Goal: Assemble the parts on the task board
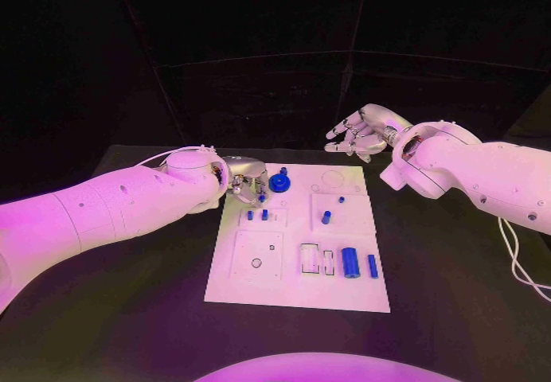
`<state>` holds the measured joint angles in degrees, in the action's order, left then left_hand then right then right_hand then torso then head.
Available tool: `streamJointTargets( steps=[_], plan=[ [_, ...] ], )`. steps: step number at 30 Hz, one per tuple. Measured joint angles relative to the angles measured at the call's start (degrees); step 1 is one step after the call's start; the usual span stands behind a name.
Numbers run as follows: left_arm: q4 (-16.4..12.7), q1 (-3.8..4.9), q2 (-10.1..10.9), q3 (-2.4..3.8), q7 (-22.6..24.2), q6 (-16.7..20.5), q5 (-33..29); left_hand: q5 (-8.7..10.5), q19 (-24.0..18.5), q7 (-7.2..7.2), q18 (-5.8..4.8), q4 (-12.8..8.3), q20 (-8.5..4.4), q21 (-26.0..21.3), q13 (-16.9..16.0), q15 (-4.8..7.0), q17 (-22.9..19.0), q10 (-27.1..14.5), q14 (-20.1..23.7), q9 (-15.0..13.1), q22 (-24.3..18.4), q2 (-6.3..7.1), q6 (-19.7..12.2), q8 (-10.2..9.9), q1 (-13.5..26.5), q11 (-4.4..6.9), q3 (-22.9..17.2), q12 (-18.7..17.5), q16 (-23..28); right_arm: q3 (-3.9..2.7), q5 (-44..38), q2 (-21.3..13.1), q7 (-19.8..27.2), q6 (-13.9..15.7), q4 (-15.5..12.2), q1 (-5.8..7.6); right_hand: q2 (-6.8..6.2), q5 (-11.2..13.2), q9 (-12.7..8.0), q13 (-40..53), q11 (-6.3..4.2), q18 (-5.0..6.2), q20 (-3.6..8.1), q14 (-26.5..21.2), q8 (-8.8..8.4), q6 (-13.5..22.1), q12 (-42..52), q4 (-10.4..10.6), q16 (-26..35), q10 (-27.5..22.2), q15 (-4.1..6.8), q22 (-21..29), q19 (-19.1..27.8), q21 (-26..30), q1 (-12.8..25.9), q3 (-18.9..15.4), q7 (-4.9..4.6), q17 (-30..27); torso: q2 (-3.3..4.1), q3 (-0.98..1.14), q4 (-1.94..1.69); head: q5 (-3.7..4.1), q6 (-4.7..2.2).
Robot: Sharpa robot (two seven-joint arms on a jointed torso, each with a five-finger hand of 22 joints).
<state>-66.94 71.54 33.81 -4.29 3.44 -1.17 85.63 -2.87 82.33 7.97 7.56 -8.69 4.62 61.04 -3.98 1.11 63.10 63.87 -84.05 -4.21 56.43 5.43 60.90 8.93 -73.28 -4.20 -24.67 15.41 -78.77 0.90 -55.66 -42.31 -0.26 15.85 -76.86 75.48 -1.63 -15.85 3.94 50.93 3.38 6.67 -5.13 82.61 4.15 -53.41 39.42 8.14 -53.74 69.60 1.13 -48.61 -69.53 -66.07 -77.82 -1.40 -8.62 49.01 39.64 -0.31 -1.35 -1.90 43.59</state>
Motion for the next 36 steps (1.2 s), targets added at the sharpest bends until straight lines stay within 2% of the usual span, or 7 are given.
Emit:
streamJointTargets(
  steps=[8, 14, 17, 20, 24, 30, 36],
  plan=[
    [0.01, 0.0, 0.0, -0.05, 0.0, 0.03, -0.01, 0.0, 0.0, 0.13, 0.0, -0.16, 0.0, 0.0, 0.0, 0.0, -0.17, 0.0, 0.0, 0.0, 0.0, 0.0, -0.13, -0.11, 0.0, 0.0, 0.16, 0.0, 0.0, 0.0, 0.0, 0.01, 0.0, -0.01, 0.05, 0.0, 0.0, 0.0, 0.0, 0.0, 0.0, 0.0, 0.0, 0.0, 0.0, 0.0, 0.0, 0.0, 0.0, 0.0, 0.0, 0.0, 0.0, 0.0, 0.0, 0.0, 0.0, 0.0, 0.01, -0.01, 0.0, -0.05, -0.13],
    [0.17, -0.03, 0.13, -0.12, -0.18, 0.03, -0.01, 0.0, -0.2, 0.75, 0.0, -0.38, 0.2, 0.0, 0.13, -0.42, -0.68, -1.58, -0.01, 0.57, -0.09, 0.0, -4.68, -2.95, 0.0, -0.73, 0.69, -1.25, 0.0, 0.0, 0.0, 0.01, 0.0, -0.01, 0.14, 0.0, 0.0, 0.0, 0.0, -0.08, 0.0, 0.0, 0.0, 0.0, 0.0, 0.0, 0.0, 0.0, 0.29, 0.0, 0.0, 0.2, 0.0, 0.23, 0.0, 0.0, 0.0, -0.21, 0.02, -0.01, 0.02, -0.05, -0.18],
    [0.24, -0.04, 0.25, -0.12, -0.24, 0.16, -0.01, 0.0, -0.48, 0.99, 0.0, -0.41, 0.48, -0.72, 0.23, -0.55, -1.02, -3.26, 0.13, 0.57, -0.64, 0.26, -6.97, -4.28, 0.26, -0.87, 1.19, -2.19, 0.0, 0.0, 0.0, 0.01, 0.0, -0.01, 0.37, 0.0, 0.0, 0.0, 0.0, -0.52, 0.05, 0.93, 0.0, 0.0, 0.0, 0.0, -0.79, 0.0, 0.7, -0.24, 0.0, 0.61, 0.0, 0.49, 0.0, 0.0, 0.0, -0.61, 0.02, -0.02, 0.03, 0.02, -0.21],
    [0.25, -0.04, 0.51, -0.1, -0.24, 0.63, -0.01, 0.0, -1.41, 0.91, 0.0, -0.72, 0.99, -3.45, 0.37, -1.05, -1.47, -6.57, 0.02, 0.57, -3.48, 0.5, -8.52, -4.88, 0.12, -1.33, 2.0, -3.88, 0.27, 0.0, -0.1, 0.01, -0.05, -0.01, 0.79, 0.0, 0.18, 0.0, 0.0, -3.96, 0.18, 0.93, 0.0, 0.0, 0.0, 0.26, -5.6, 0.15, 1.09, -4.09, 0.0, 1.22, 0.0, 0.93, -0.17, -0.02, -0.26, -0.78, 0.01, -0.04, 0.02, 0.06, -0.21],
    [0.17, -0.04, 1.01, -0.09, -0.24, 1.42, -0.05, 0.0, -1.54, 1.03, 0.0, -0.94, 1.12, -4.66, 0.44, -1.14, -1.69, -8.61, 0.1, 0.53, -4.77, 0.6, -8.81, -4.88, 0.03, -1.83, 2.68, -4.34, 0.27, 0.0, -0.73, 0.09, -0.28, -0.18, 1.53, 0.0, 0.26, 0.75, 0.0, -9.02, 0.94, 0.93, -0.38, -0.52, 0.0, 0.53, -11.49, 0.89, 4.74, -8.56, -0.52, 2.98, 0.85, 2.44, -0.35, 0.02, -0.53, -4.07, 0.0, -0.07, -0.02, 0.09, -0.29],
    [-0.31, -0.03, 2.48, -0.09, -0.24, 2.41, -0.29, 0.0, -1.54, 1.03, 0.0, -0.94, 1.11, -4.9, 0.3, -1.34, -1.7, -8.6, -0.1, 0.35, -5.0, 0.34, -8.81, -4.88, -0.23, -1.83, 3.02, -4.36, 0.27, 0.01, -2.33, 0.14, -0.74, -1.1, 2.28, -0.01, 0.01, 1.33, 0.12, -17.22, 1.15, 0.92, -0.59, -0.31, 0.29, 0.04, -17.1, 1.06, 6.66, -8.69, -0.73, 3.63, 1.06, 3.06, -2.3, 0.08, -1.11, -5.83, -0.03, -0.1, -0.03, -0.13, -0.45],
    [-1.26, 0.31, 4.98, 0.05, -0.09, 3.35, -1.44, 0.0, -1.54, 1.33, 0.0, -0.95, 1.11, -4.9, -0.12, -1.34, -1.55, -6.86, -0.1, 0.01, -4.81, -0.44, -6.18, -3.43, -1.01, -1.64, 3.33, -2.89, 0.27, 0.03, -5.05, -0.19, -1.11, -2.66, 2.32, -0.14, 0.1, 2.78, 0.28, -21.88, 0.81, 0.93, -0.11, 0.33, 1.38, -2.61, -20.01, -0.4, 5.22, -7.96, -0.51, 1.63, -0.32, 1.9, -5.3, 1.85, -0.3, -4.38, -0.04, -0.13, -0.03, -0.23, -0.62]
  ],
)
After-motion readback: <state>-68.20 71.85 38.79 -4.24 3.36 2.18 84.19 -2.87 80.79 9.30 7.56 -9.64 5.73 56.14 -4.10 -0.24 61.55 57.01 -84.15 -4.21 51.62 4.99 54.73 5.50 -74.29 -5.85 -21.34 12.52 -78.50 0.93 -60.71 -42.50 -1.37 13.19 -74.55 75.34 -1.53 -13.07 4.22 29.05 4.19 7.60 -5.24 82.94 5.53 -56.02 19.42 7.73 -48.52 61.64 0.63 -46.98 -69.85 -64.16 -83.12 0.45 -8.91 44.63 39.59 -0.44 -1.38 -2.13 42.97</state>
